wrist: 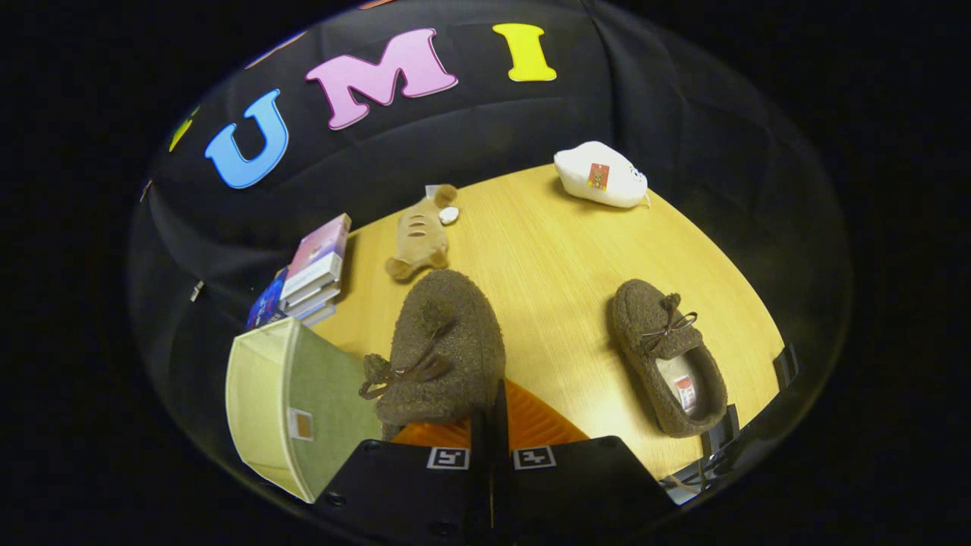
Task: Open the storage box then place both shoes into the box .Put the left shoe in first, then the right shoe, with the right side of both shoes facing outward in a uniform manner.
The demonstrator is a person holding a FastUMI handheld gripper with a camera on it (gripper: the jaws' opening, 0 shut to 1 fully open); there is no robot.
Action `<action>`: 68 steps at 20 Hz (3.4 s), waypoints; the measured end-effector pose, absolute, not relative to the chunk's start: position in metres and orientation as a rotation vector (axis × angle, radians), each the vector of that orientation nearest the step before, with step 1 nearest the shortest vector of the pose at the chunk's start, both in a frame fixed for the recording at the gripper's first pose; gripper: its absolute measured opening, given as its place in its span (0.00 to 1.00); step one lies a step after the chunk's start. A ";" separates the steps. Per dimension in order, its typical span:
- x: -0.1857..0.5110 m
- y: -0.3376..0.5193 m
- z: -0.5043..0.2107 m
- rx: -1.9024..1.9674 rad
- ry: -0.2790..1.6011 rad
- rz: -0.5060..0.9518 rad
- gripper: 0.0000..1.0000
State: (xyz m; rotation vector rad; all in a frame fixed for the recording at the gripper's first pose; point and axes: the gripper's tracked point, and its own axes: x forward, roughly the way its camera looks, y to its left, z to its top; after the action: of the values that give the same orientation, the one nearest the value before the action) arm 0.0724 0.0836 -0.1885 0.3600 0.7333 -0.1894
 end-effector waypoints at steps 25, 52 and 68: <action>0.108 0.374 -0.220 0.397 0.931 0.009 0.07; 0.067 0.239 -0.140 0.007 0.635 0.128 0.99; 0.011 -0.088 -0.221 0.005 0.767 -0.193 0.99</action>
State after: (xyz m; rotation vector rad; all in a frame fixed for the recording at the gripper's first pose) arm 0.0112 -0.0882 -0.2207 0.0054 0.7665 -0.1928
